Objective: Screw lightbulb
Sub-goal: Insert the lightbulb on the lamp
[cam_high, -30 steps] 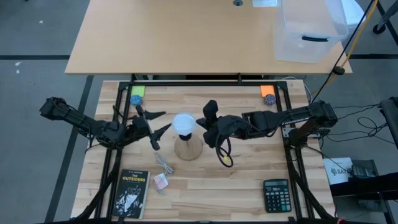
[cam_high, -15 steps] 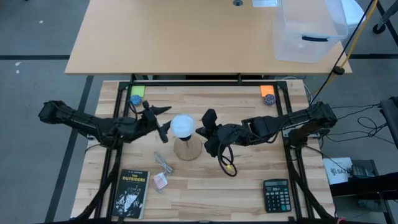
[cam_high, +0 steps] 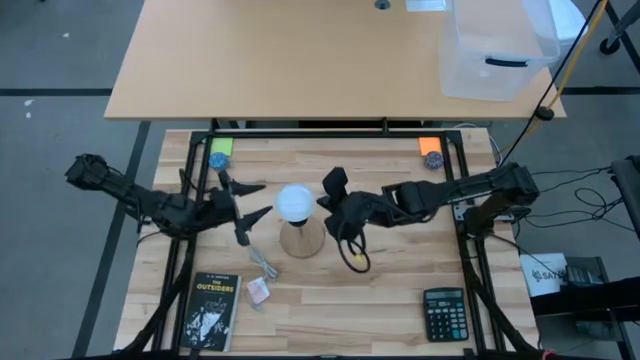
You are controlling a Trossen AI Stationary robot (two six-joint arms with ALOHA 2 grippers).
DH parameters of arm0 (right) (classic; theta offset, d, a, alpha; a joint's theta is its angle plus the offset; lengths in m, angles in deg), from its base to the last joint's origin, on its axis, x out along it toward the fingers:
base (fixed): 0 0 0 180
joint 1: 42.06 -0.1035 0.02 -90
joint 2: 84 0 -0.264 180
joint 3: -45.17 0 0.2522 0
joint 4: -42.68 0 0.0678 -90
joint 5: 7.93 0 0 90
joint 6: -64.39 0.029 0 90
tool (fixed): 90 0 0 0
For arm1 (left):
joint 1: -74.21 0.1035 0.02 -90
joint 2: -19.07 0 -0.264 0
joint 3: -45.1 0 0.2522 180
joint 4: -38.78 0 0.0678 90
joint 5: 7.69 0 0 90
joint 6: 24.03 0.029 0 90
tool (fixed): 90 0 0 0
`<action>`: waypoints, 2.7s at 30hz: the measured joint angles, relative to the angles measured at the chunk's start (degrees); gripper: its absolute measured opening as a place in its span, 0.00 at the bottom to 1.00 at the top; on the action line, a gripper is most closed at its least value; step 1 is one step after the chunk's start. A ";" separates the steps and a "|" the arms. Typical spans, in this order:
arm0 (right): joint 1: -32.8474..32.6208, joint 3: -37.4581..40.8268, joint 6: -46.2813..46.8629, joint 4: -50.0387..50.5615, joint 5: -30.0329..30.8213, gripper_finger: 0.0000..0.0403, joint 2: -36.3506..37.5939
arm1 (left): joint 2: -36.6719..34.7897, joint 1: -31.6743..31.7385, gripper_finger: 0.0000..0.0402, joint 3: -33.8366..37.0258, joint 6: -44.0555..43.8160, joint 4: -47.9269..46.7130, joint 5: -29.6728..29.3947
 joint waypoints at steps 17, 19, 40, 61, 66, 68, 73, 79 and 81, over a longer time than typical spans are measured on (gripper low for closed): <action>2.57 0.02 -6.34 -7.62 0.86 0.00 -0.43 | 1.90 -2.25 0.66 0.01 0.14 2.27 1.19; 2.26 0.02 -6.60 -7.63 0.87 0.00 -0.43 | 1.95 -1.55 0.66 0.01 0.09 2.27 1.18; 0.39 0.04 -3.77 -4.31 1.17 0.00 -0.25 | 4.83 7.26 0.66 -0.05 -2.97 3.00 3.47; -5.07 0.00 -3.11 -2.61 -0.85 0.00 -0.50 | 7.24 13.35 0.66 0.06 -5.19 0.41 4.17; -4.87 0.00 -1.00 0.31 0.53 0.00 -0.47 | 3.30 9.24 0.66 0.06 -3.90 -0.74 4.25; -3.88 0.00 -0.89 0.07 3.06 0.00 -0.47 | 2.03 7.00 0.66 0.06 -3.13 -0.79 4.22; -1.49 0.00 -1.12 -1.17 6.41 0.00 -0.47 | 0.23 1.27 0.66 0.06 -1.40 -1.63 3.97; 0.41 0.00 -2.35 -3.07 7.00 0.00 -0.45 | -1.15 -3.54 0.66 0.04 0.39 -1.56 -0.28; 0.32 0.00 -3.59 -4.67 7.01 0.00 -0.43 | -1.19 -4.91 0.66 0.04 1.47 -0.21 -0.28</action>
